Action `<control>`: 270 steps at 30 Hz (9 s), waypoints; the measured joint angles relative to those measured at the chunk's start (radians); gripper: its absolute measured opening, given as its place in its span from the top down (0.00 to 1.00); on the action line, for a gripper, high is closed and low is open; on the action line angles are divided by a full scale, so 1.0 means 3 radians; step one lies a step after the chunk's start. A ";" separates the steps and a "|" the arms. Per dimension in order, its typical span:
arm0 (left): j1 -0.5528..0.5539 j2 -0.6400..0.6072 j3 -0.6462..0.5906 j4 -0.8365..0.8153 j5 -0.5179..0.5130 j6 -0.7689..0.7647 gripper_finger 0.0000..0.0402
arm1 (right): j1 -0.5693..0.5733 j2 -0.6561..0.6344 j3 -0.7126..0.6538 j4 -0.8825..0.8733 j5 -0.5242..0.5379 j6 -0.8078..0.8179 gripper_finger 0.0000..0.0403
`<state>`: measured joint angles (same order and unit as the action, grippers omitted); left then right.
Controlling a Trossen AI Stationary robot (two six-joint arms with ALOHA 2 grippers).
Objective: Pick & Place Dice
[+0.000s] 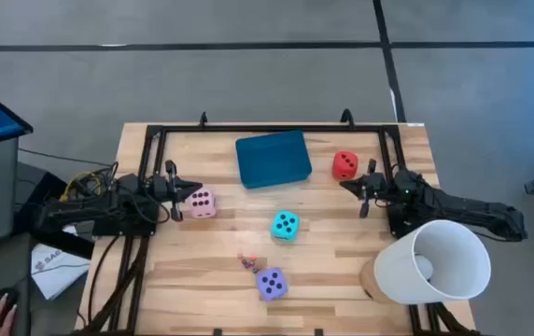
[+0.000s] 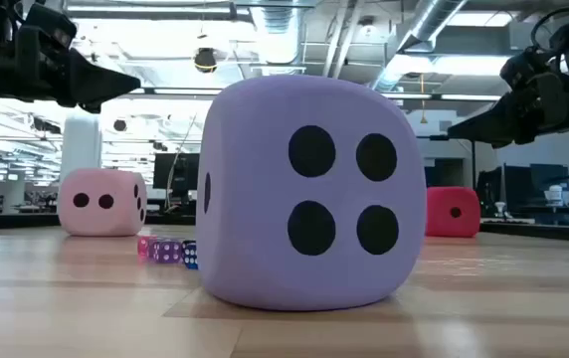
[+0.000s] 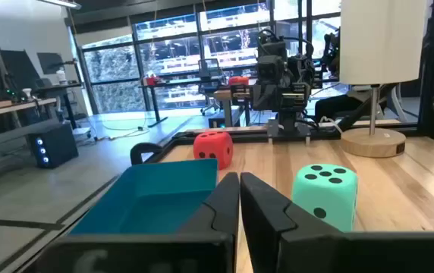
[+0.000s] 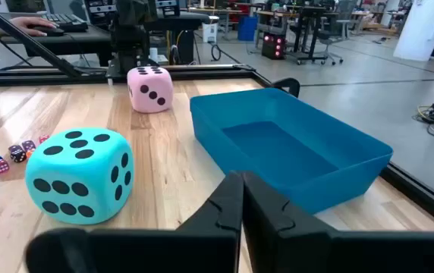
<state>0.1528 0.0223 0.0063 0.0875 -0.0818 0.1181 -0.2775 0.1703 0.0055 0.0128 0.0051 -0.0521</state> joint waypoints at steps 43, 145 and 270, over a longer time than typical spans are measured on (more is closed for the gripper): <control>0.0000 0.0001 -0.0001 0.0000 0.0001 0.0000 0.99 | 0.0000 0.0000 -0.0001 0.0000 0.0000 -0.0001 1.00; 0.0000 0.0000 0.0000 0.0000 0.0001 0.0000 0.99 | -0.0001 -0.0004 0.0047 -0.0015 0.0005 -0.0001 1.00; 0.0000 0.1874 0.0000 0.1805 -0.0713 0.0052 0.99 | -0.0317 0.2214 0.1881 -0.1543 0.1081 0.0824 1.00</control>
<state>0.1528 0.5846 0.0062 0.6291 -0.2958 0.1336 -0.3726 0.8346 0.5698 -0.4500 0.3294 0.1951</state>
